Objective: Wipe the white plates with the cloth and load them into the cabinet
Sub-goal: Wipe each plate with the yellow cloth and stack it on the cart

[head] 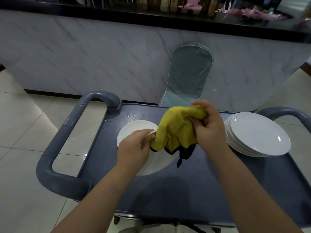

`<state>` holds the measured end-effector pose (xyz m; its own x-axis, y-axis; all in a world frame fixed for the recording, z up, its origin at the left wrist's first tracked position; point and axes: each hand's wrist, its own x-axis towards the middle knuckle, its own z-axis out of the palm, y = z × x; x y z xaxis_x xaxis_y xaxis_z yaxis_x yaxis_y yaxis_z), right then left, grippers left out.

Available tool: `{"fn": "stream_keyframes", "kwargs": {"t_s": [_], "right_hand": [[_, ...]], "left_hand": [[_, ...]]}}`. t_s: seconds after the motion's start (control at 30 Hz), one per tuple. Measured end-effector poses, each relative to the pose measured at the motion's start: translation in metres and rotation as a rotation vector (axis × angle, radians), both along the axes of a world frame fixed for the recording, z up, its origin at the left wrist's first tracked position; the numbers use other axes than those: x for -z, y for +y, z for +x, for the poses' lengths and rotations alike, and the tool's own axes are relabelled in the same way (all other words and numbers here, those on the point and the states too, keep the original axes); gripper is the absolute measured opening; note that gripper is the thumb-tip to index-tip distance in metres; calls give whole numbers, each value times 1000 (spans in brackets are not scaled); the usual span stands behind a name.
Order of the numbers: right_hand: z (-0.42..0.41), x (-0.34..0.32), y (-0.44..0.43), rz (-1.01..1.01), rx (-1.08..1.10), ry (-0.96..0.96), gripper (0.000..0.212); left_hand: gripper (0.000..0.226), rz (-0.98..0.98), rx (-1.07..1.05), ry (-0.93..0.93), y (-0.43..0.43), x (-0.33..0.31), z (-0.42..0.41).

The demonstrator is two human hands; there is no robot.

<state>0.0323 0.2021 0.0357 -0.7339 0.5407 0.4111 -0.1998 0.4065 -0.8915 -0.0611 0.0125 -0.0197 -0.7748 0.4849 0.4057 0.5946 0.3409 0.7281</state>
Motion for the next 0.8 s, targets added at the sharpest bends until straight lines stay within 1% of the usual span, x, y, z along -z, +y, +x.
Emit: {"fn": "stream_keyframes", "kwargs": {"t_s": [0.03,0.07,0.13,0.17,0.2,0.23,0.27,0.33,0.37,0.4,0.5,0.53,0.57,0.6,0.67,0.7,0.73,0.77,0.8], "right_hand": [[-10,-2,-5,-32,23,14,56],[-18,0,-11,-27,70,2,59],[-23,8,-22,83,230,-13,58],[-22,13,-26,147,271,24,51],[-19,18,-30,206,252,64,40],[-16,22,-32,272,193,57,29],[-13,23,-34,358,123,0,33],[-7,27,-30,586,30,-134,61],[-4,29,-25,614,17,-167,66],[1,30,-20,555,11,-193,65],[25,35,2,228,-45,-186,61],[30,35,6,195,-79,-219,60],[30,34,7,194,-119,-266,58],[26,31,4,268,-136,-303,54],[13,22,-8,510,-108,-266,41],[8,18,-12,590,-84,-222,37],[7,18,-11,590,-64,-193,33],[9,18,-9,498,-48,-175,30],[14,19,-5,348,-27,-163,27]], "left_hand": [[20,24,30,60,4,-1,1],[18,53,48,75,6,-2,2],[18,109,60,1,8,-2,1],[18,136,58,-44,8,-2,2],[17,163,56,-78,8,-4,2],[17,183,57,-98,8,-6,3],[16,198,62,-105,8,-10,4],[18,222,83,-93,6,-16,6],[20,245,77,-94,5,-18,5],[21,273,49,-112,1,-19,4],[24,356,-42,-184,-10,-21,-2],[24,349,-35,-171,-11,-21,-2],[23,319,-1,-137,-10,-23,-1],[19,275,52,-78,-5,-24,3],[15,212,153,97,5,-25,11],[15,219,166,129,8,-24,13],[15,247,148,96,9,-25,12],[16,286,91,25,8,-27,10],[15,339,8,-62,5,-29,6]]}}
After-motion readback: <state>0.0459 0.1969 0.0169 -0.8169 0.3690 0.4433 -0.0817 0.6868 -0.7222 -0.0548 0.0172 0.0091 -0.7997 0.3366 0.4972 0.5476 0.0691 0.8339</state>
